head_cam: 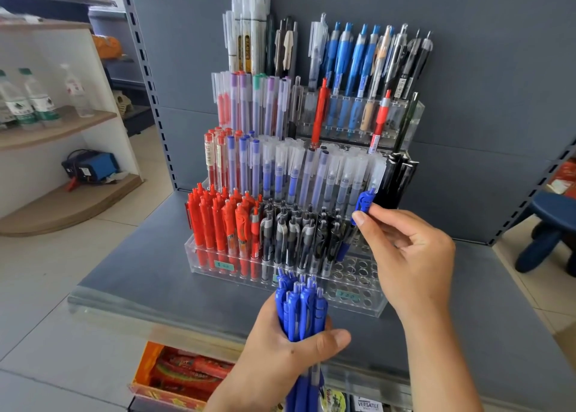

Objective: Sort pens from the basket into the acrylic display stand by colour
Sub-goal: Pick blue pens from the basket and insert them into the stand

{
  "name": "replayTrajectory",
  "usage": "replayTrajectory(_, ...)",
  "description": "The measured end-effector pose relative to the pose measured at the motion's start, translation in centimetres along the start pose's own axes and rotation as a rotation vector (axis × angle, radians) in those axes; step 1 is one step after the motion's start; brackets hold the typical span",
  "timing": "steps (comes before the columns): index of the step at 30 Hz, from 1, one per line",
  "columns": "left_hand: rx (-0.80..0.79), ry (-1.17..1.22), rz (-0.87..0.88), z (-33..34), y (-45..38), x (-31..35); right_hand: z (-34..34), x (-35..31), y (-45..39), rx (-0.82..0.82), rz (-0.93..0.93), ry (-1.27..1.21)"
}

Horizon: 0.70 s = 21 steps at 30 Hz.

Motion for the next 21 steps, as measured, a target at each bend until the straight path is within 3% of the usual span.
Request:
replayTrajectory(12,-0.007,0.007,-0.031,0.2,-0.1,-0.3,0.7,-1.4,0.0,-0.076,-0.137,0.187)
replayTrajectory(21,-0.007,0.015,-0.026,0.1,0.0,-0.3,1.2,-0.1,0.1,-0.127,-0.077,0.279)
Point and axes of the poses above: each hand's wrist, its own y-axis away from the middle knuckle, its own z-axis out of the palm, x = y × z, the point moved 9 cm from there along -y, towards the middle knuckle, and after that the axes turned 11 degrees about -y, right-handed, at the moved point
